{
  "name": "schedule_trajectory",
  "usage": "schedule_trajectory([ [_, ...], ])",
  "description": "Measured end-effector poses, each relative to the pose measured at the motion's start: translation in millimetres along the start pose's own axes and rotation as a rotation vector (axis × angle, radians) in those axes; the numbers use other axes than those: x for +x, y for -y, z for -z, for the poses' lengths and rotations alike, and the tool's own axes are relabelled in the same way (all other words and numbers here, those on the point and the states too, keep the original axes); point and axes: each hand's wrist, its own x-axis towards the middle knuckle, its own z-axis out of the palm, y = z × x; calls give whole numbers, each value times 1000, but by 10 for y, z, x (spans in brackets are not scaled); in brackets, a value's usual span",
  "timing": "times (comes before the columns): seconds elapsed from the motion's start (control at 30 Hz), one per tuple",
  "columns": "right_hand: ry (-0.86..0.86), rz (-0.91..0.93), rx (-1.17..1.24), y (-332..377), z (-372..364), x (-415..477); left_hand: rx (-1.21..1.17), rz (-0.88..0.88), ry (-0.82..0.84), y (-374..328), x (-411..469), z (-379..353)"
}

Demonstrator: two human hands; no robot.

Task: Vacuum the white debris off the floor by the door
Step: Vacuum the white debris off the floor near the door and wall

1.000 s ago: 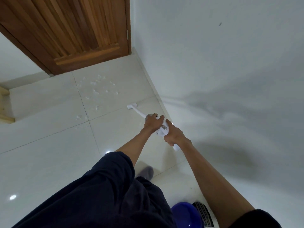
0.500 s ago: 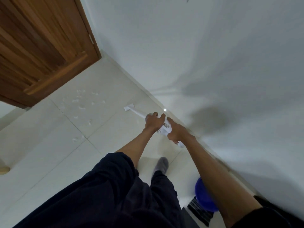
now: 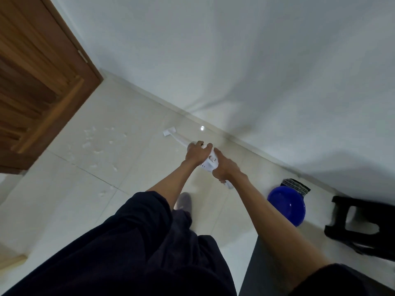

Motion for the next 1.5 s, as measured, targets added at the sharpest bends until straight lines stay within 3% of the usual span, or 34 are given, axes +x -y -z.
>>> schedule_trajectory([
  [0.43, -162, -104, 176, -34, -1076, -697, 126, -133, 97, 679, -696, -135],
  [0.83, -175, -214, 395, 249, -2373, -1325, 162, -155, 205, 1730, -1404, -17],
  [1.5, -243, -338, 580, 1238, -3239, -1816, 326, -257, 356, 2485, -1801, 726],
])
